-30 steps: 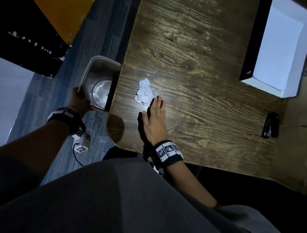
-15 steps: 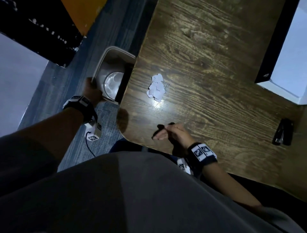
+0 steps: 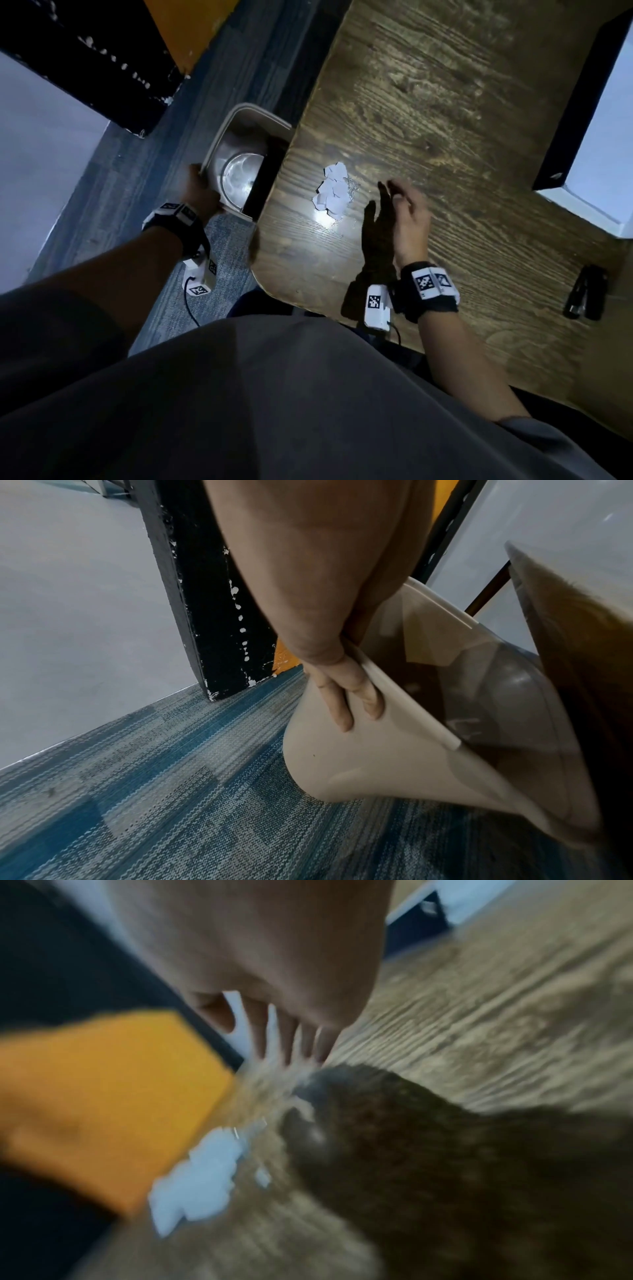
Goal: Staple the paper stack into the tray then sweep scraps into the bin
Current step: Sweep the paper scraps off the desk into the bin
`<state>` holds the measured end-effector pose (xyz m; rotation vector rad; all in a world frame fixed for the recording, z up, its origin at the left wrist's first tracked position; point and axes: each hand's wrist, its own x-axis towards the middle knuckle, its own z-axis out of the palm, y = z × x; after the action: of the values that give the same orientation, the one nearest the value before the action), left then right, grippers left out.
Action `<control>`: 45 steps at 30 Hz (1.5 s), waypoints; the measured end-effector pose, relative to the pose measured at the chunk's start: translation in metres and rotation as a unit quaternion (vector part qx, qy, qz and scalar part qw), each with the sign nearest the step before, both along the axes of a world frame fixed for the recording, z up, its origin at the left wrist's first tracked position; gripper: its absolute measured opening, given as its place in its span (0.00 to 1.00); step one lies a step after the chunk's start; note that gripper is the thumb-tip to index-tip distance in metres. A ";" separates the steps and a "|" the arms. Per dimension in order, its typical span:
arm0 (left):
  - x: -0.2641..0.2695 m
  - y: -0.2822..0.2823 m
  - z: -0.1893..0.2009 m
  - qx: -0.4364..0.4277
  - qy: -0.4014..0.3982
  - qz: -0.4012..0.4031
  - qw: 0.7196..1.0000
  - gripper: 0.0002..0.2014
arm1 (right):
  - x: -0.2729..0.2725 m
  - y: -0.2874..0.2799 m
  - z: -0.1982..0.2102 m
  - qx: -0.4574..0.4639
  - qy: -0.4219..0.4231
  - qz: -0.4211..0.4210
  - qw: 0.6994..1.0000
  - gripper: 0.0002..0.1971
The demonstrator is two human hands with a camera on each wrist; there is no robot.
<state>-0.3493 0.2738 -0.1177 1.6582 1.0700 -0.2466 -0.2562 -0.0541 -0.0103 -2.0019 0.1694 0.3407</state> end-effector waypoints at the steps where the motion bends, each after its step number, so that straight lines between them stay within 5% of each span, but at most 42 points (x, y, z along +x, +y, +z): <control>1: 0.000 0.001 0.001 0.004 0.003 -0.001 1.000 0.24 | -0.002 0.004 -0.007 -0.105 -0.016 0.045 0.993 0.19; 3: 0.001 0.003 -0.002 -0.002 0.000 -0.002 1.000 0.23 | -0.009 0.023 -0.022 -0.244 -0.011 0.122 0.962 0.29; 5: -0.002 0.007 -0.006 -0.013 -0.014 0.004 1.000 0.25 | -0.020 0.054 -0.028 -0.290 0.000 0.158 0.944 0.34; 9: -0.001 0.009 -0.002 -0.045 0.010 0.013 0.999 0.31 | -0.031 0.086 -0.029 -0.283 -0.001 0.195 0.939 0.36; 14: -0.004 0.009 0.009 -0.066 0.009 0.023 0.998 0.36 | -0.035 0.074 -0.032 -0.285 -0.001 0.114 0.952 0.36; 20: -0.009 0.016 0.004 -0.069 0.007 0.015 0.997 0.35 | -0.035 0.125 -0.041 -0.292 -0.010 0.133 0.947 0.39; 26: -0.008 0.018 0.006 -0.078 0.025 0.014 0.997 0.32 | -0.040 0.157 -0.046 -0.315 -0.045 0.191 0.928 0.37; 30: 0.000 0.013 0.018 -0.038 -0.014 -0.049 0.998 0.15 | -0.044 0.173 -0.045 -0.318 -0.053 0.218 0.921 0.38; 35: 0.003 0.019 0.016 -0.029 -0.029 -0.066 0.997 0.15 | -0.050 0.196 -0.045 -0.336 -0.095 0.293 0.890 0.37; 41: 0.002 0.007 0.036 -0.026 -0.057 -0.061 0.996 0.12 | -0.042 0.225 -0.046 -0.316 -0.090 0.430 0.841 0.32; 45: 0.000 0.002 0.043 -0.030 -0.096 -0.078 0.992 0.10 | -0.032 0.240 -0.037 -0.309 -0.085 0.417 0.851 0.19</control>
<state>-0.3491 0.2761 -0.0742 1.6760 0.7832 -0.2140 -0.2881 0.1859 -0.0470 -2.6523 -0.8376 0.7137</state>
